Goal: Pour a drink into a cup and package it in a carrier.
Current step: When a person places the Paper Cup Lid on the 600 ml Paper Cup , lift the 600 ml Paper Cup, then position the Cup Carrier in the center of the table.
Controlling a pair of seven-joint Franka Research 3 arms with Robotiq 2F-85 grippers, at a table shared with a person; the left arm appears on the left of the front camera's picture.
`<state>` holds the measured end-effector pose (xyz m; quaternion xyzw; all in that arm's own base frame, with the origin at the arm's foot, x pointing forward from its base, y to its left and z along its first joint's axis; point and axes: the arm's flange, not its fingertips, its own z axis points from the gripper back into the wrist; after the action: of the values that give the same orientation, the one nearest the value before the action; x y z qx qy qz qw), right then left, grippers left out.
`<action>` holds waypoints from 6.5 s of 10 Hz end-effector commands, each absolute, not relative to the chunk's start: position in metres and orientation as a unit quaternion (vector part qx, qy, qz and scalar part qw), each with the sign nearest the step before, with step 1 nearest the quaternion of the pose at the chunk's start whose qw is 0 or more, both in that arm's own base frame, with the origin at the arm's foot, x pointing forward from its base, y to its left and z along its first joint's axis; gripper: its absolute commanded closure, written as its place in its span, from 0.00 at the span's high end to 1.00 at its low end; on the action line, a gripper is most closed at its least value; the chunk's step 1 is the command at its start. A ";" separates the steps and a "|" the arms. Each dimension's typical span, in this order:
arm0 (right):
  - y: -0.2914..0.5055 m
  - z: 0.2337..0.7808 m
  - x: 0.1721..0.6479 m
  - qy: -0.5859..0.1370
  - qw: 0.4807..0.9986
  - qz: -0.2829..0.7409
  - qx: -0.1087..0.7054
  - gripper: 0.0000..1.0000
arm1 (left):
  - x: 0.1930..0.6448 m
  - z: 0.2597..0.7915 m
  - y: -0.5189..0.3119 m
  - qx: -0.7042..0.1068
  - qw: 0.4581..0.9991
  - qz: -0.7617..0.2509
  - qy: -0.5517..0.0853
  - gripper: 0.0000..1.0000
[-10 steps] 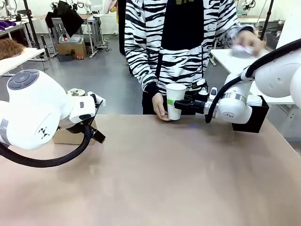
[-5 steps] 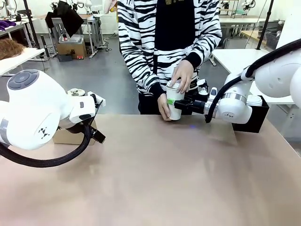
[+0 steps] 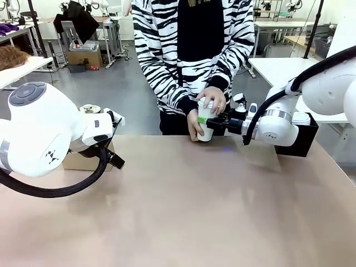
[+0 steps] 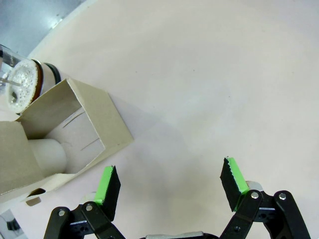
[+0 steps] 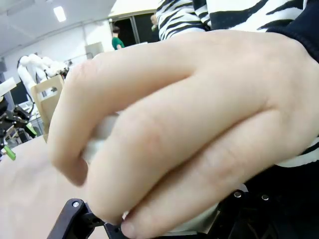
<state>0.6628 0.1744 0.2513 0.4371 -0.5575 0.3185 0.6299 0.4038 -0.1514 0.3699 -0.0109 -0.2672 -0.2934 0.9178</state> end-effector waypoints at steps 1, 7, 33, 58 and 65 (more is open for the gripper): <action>0.176 0.253 0.664 -0.557 0.631 0.317 0.438 0.80 | 0.403 0.370 -0.152 -0.012 0.918 -0.294 -0.268 1.00; 0.176 0.253 0.664 -0.557 0.631 0.317 0.438 0.80 | 0.403 0.370 -0.152 -0.012 0.918 -0.294 -0.268 1.00; 0.124 0.541 0.478 -0.542 0.647 0.358 0.399 0.80 | 0.403 0.370 -0.152 -0.012 0.918 -0.294 -0.268 1.00; 0.133 0.537 0.489 -0.553 0.647 0.357 0.385 0.80 | 0.477 0.573 -0.100 0.007 0.983 -0.082 -0.164 1.00; 0.133 0.537 0.489 -0.553 0.647 0.357 0.385 0.80 | 0.504 0.534 -0.076 0.003 0.986 -0.076 -0.146 1.00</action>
<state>0.4871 0.1288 0.5338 0.3927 -0.5411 0.3609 0.6502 0.5048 -0.0757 0.5357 0.0081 -0.1516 -0.0788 0.9853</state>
